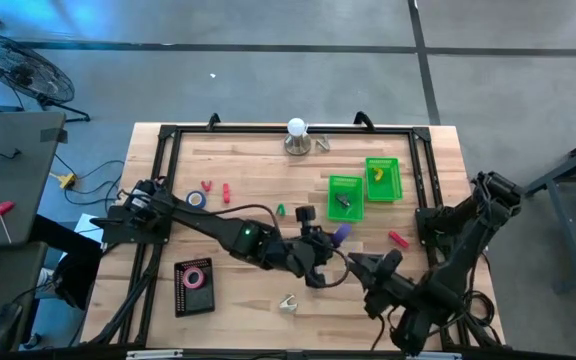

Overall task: Pick and place Stapler, Stapler remover, tape
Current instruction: Put the purple tape into the black basket

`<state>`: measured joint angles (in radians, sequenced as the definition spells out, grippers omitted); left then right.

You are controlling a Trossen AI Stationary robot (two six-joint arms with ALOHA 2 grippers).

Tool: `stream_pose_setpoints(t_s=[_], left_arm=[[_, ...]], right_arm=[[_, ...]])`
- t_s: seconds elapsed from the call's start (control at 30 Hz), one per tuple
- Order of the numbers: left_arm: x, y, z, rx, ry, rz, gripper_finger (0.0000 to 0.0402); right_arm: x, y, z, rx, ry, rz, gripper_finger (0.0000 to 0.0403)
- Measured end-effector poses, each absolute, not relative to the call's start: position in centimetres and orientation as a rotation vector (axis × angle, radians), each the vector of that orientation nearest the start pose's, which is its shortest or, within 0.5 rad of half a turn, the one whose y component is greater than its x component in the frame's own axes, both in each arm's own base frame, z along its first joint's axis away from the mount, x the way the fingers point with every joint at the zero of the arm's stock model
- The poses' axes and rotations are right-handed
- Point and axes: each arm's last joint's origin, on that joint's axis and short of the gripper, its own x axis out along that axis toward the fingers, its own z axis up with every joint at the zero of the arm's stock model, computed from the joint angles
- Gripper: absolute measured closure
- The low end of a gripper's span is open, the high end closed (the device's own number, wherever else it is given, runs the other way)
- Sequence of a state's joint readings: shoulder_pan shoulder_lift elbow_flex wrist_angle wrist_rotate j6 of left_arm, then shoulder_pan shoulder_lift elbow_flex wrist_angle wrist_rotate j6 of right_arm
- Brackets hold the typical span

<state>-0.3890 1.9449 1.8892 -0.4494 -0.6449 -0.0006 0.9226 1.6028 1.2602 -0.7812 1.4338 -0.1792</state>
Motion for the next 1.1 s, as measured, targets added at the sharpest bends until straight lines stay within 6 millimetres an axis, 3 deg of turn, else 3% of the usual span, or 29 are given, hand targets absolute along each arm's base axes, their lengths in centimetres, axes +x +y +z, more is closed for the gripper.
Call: stream_pose_setpoints(t_s=[0.27,0.4,0.63,0.87,1.1], left_arm=[[39.4,-15.7,35.9,0.265,0.506,0.323,0.032],[35.7,-15.5,36.5,0.249,0.606,0.474,0.032],[27.5,-15.4,37.1,0.007,0.769,0.707,0.032],[25.2,-18.7,35.8,-0.197,0.864,0.652,0.032],[23.1,-21.3,32.3,-0.375,1.07,0.694,0.032]], right_arm=[[20.8,22.9,27.8,-1.219,0.449,-0.481,0.0203],[20.7,22.7,27.7,-1.215,0.448,-0.488,0.0203],[20.7,21.8,27.5,-1.181,0.457,-0.513,0.0204],[21.8,20.3,27.5,-1.142,0.499,-0.555,0.0203],[23.2,18.9,27.3,-1.089,0.571,-0.565,0.0203]])
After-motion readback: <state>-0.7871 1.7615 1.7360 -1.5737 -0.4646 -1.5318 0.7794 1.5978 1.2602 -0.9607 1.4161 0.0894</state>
